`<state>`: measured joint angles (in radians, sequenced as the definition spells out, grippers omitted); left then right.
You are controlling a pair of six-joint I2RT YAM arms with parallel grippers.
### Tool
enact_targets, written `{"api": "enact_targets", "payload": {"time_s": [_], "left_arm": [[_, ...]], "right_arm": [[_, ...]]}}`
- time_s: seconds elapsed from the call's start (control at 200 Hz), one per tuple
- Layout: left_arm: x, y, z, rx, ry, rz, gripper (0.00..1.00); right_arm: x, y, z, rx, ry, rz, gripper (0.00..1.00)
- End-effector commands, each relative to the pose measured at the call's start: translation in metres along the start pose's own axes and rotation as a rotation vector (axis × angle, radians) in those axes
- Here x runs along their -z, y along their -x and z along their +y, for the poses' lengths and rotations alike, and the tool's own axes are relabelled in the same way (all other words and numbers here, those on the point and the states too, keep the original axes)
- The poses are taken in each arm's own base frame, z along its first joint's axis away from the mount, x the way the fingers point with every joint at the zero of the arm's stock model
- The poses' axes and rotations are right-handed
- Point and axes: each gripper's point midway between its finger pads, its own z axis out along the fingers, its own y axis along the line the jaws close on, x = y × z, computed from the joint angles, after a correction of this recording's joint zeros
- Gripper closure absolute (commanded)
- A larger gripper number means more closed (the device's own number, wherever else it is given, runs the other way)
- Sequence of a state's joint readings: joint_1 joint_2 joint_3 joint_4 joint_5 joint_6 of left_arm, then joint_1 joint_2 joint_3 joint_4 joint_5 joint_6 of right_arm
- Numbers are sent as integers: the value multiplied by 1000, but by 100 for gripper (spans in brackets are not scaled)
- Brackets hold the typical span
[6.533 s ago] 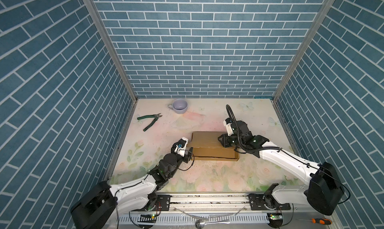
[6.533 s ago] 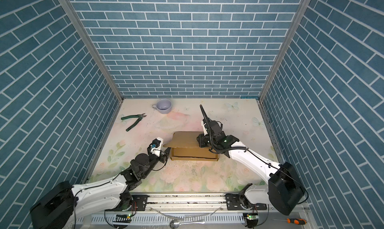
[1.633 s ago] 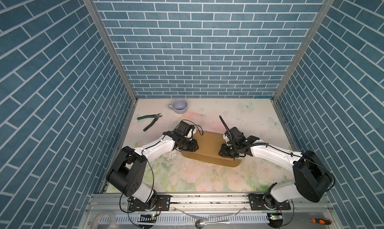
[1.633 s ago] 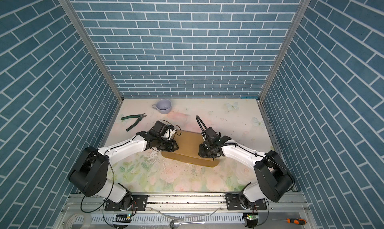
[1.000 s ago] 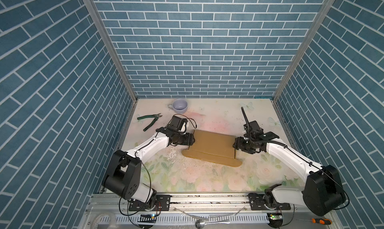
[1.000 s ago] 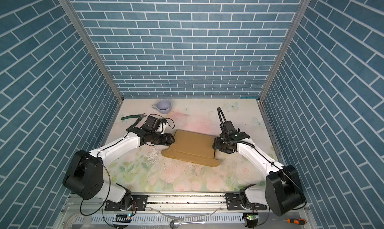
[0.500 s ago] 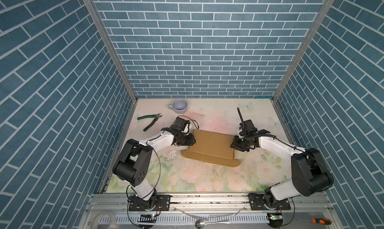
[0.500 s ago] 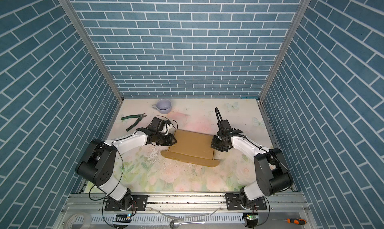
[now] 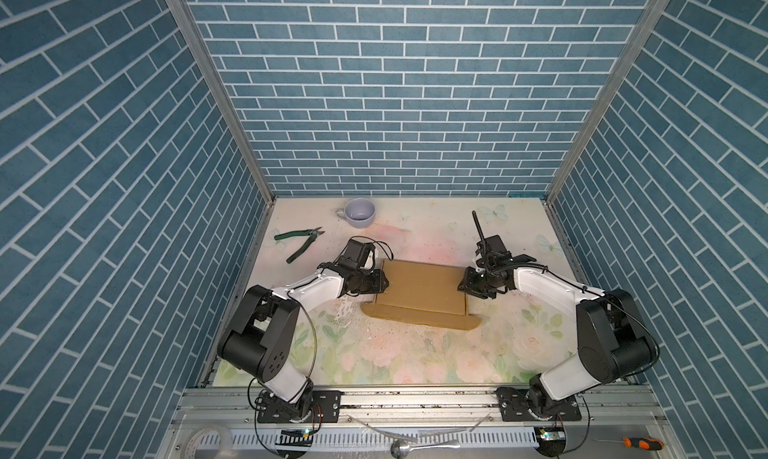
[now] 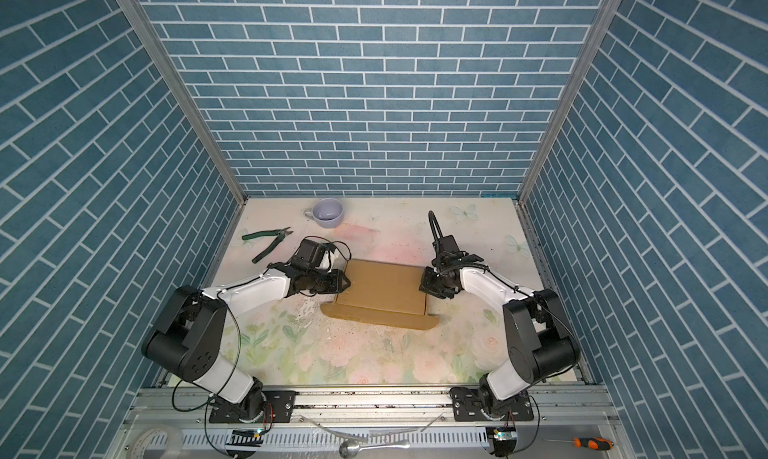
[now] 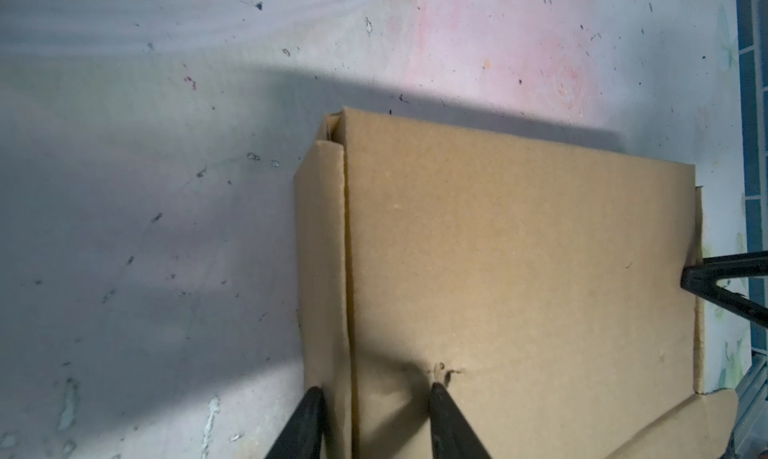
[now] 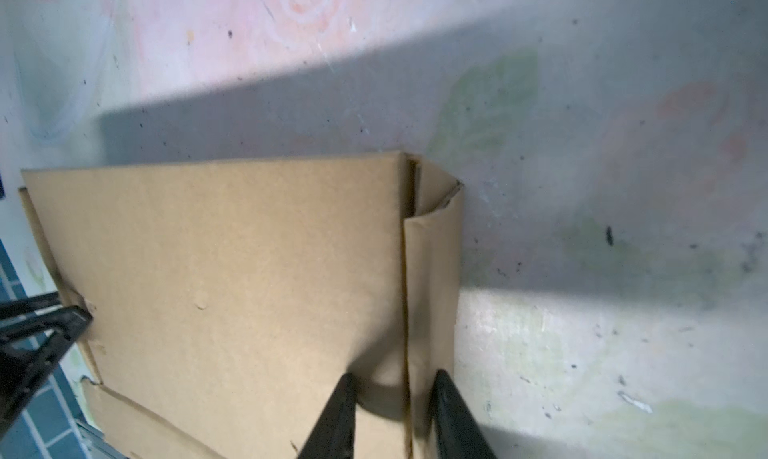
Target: Fold the paper box
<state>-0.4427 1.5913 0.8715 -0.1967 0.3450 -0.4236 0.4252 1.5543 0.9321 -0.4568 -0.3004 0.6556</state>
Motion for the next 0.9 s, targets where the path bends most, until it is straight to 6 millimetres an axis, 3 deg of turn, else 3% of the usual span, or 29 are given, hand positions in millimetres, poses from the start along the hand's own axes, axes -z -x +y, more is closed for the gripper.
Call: {"api": "enact_targets", "payload": {"time_s": [0.0,0.12,0.29,0.465,0.64,0.895], "left_arm": [[6,-27,17,11,67,85,50],[19,-18,23,22,88,60,42],[30,-9,12,10,43,25,31],[15,2,21,81,-23,-9,28],[-3,6,27,105,-30,-14,38],[-14,-21,54,140,75,46,53]], "right_arm": [[-1,-1,11,37,34,19,55],[5,-2,8,46,43,24,46],[21,-5,18,62,127,20,34],[26,-7,6,0,210,15,29],[23,0,-2,-96,328,5,27],[8,-7,-7,-154,398,18,22]]}}
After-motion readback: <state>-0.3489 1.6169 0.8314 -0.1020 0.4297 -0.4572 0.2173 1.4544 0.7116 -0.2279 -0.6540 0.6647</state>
